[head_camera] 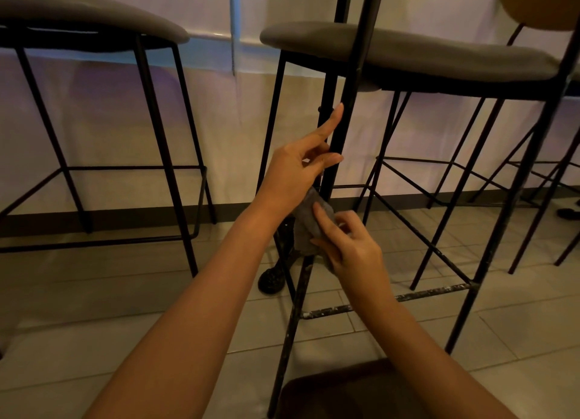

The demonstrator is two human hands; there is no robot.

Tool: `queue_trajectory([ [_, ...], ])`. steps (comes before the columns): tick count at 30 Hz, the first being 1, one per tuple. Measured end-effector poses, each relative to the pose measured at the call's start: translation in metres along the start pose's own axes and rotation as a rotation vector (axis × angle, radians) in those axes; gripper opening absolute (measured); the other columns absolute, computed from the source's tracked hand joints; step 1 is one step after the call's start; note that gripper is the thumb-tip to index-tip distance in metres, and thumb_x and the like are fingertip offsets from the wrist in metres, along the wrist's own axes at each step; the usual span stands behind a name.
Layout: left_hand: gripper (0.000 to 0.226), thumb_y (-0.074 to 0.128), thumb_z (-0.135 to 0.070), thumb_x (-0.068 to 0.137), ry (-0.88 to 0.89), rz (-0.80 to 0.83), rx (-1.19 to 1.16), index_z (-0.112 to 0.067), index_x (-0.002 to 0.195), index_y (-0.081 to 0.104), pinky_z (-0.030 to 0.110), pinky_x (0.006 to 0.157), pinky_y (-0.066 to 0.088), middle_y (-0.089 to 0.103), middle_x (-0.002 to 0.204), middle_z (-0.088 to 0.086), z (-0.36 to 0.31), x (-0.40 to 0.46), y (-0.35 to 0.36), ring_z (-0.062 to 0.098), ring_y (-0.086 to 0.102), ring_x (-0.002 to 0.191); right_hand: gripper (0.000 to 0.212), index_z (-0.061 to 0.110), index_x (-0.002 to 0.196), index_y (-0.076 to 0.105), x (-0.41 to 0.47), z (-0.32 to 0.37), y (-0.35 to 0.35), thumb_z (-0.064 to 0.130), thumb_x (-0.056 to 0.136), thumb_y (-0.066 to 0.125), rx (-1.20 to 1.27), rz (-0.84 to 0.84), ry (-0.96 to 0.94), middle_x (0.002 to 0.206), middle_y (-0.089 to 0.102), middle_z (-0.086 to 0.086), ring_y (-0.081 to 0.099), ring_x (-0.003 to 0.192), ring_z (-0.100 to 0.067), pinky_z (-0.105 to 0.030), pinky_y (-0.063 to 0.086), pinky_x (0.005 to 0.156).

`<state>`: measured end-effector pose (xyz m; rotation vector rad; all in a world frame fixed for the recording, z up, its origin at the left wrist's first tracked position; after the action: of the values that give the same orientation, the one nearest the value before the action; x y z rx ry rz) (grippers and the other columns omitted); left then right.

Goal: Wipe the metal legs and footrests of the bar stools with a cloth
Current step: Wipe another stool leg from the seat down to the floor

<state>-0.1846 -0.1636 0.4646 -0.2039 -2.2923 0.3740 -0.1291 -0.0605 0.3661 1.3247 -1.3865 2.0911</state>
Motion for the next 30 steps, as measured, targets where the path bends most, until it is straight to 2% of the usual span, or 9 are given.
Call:
queue_trajectory([
  [3, 0.059, 0.056, -0.011, 0.089, 0.008, 0.007, -0.007, -0.027, 0.140, 0.030, 0.029, 0.088, 0.051, 0.051, 0.076, 0.006, 0.000, 0.000, 0.002, 0.019, 0.054, 0.078, 0.066, 0.018, 0.132, 0.043, -0.008, -0.003, 0.004, 0.005, 0.075, 0.073, -0.035, 0.039, -0.011, 0.099, 0.050, -0.009, 0.054, 0.075, -0.017, -0.029, 0.054, 0.056],
  [5, 0.060, 0.056, -0.011, 0.089, 0.018, 0.004, -0.010, -0.027, 0.140, 0.030, 0.033, 0.087, 0.052, 0.049, 0.076, 0.011, 0.000, -0.002, 0.002, 0.025, 0.053, 0.077, 0.074, 0.020, 0.132, 0.041, -0.024, -0.001, 0.013, 0.000, 0.070, 0.076, -0.062, 0.094, -0.022, 0.099, 0.043, -0.005, 0.053, 0.075, -0.018, -0.028, 0.053, 0.052],
  [8, 0.061, 0.057, -0.010, 0.088, 0.022, 0.003, -0.001, -0.026, 0.140, 0.030, 0.034, 0.087, 0.051, 0.047, 0.078, 0.019, 0.000, -0.005, 0.003, 0.021, 0.048, 0.074, 0.080, 0.021, 0.133, 0.039, -0.044, 0.003, 0.025, -0.002, 0.066, 0.077, -0.070, 0.140, -0.024, 0.100, 0.041, -0.003, 0.054, 0.076, -0.018, -0.026, 0.052, 0.053],
  [12, 0.060, 0.056, -0.010, 0.089, 0.014, -0.005, -0.011, -0.025, 0.140, 0.030, 0.032, 0.086, 0.051, 0.045, 0.076, 0.011, 0.003, -0.006, 0.003, 0.016, 0.046, 0.073, 0.075, 0.022, 0.127, 0.047, -0.038, 0.001, 0.021, 0.001, 0.063, 0.080, -0.152, 0.072, -0.044, 0.102, 0.048, -0.005, 0.046, 0.083, -0.019, -0.031, 0.047, 0.057],
  [16, 0.058, 0.055, -0.011, 0.089, 0.010, -0.034, -0.027, -0.025, 0.140, 0.031, 0.029, 0.087, 0.049, 0.046, 0.073, 0.010, 0.004, -0.008, 0.006, 0.017, 0.048, 0.074, 0.079, 0.023, 0.125, 0.048, -0.017, -0.002, 0.007, 0.003, 0.056, 0.082, -0.228, 0.007, -0.050, 0.099, 0.047, -0.007, 0.039, 0.080, -0.021, -0.032, 0.042, 0.055],
  [21, 0.057, 0.055, -0.013, 0.090, 0.000, -0.037, -0.034, -0.027, 0.140, 0.031, 0.032, 0.088, 0.048, 0.045, 0.072, 0.016, 0.006, -0.010, 0.007, 0.026, 0.050, 0.075, 0.085, 0.021, 0.130, 0.043, -0.028, 0.000, 0.015, -0.003, 0.057, 0.080, -0.143, 0.085, -0.025, 0.094, 0.038, -0.001, 0.043, 0.076, -0.017, -0.026, 0.043, 0.050],
  [26, 0.056, 0.055, -0.013, 0.090, 0.000, -0.049, -0.044, -0.025, 0.139, 0.032, 0.030, 0.090, 0.047, 0.042, 0.070, 0.012, 0.008, -0.012, 0.008, 0.027, 0.047, 0.072, 0.091, 0.026, 0.136, 0.036, -0.060, -0.001, 0.038, -0.006, 0.061, 0.077, -0.024, 0.266, 0.035, 0.098, 0.049, -0.002, 0.054, 0.071, -0.012, -0.025, 0.052, 0.049],
  [30, 0.054, 0.054, -0.014, 0.090, 0.004, -0.063, -0.055, -0.024, 0.139, 0.033, 0.031, 0.089, 0.048, 0.038, 0.069, 0.011, 0.009, -0.012, 0.008, 0.020, 0.041, 0.069, 0.084, 0.025, 0.135, 0.039, -0.072, 0.003, 0.046, -0.003, 0.065, 0.077, 0.055, 0.308, 0.086, 0.100, 0.050, -0.004, 0.054, 0.065, -0.011, -0.023, 0.053, 0.049],
])
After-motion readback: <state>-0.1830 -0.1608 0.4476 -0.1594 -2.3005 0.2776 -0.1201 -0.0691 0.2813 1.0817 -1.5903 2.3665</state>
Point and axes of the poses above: each hand's wrist, its own x-axis towards the middle knuckle, its own y-axis out of the palm, z = x × y, the point moved 5 cm from there along x, towards the middle knuckle
